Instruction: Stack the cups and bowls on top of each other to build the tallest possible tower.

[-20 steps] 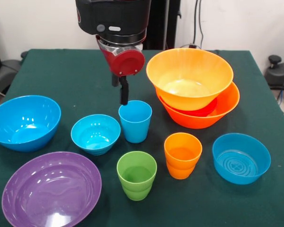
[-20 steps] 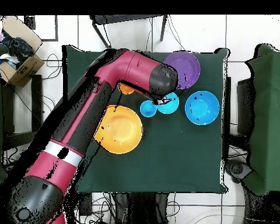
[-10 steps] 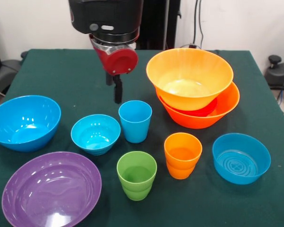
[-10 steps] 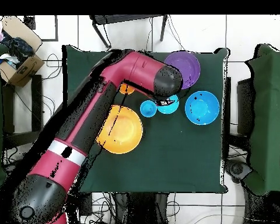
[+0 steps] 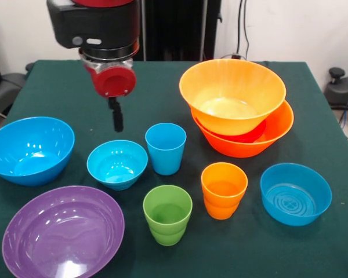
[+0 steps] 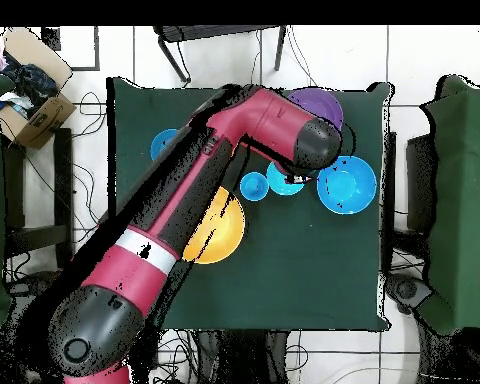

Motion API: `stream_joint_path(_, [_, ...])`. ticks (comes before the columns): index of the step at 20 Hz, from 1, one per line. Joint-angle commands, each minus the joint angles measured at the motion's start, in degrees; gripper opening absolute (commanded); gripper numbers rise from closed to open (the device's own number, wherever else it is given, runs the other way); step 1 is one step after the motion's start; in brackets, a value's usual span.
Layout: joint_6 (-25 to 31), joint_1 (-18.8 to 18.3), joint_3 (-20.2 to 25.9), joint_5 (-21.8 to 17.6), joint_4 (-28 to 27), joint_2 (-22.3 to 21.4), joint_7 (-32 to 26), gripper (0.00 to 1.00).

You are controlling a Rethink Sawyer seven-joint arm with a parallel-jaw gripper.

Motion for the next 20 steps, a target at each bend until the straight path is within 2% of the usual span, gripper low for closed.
stream_joint_path(1, [4.17,-1.23,10.68,4.03,-3.30,2.70,-7.37,1.00])
stream_joint_path(11, [7.97,-1.93,12.66,6.60,-3.26,3.77,-9.54,1.00])
stream_joint_path(20, [8.70,-3.03,13.09,8.25,-4.29,4.52,-11.52,1.00])
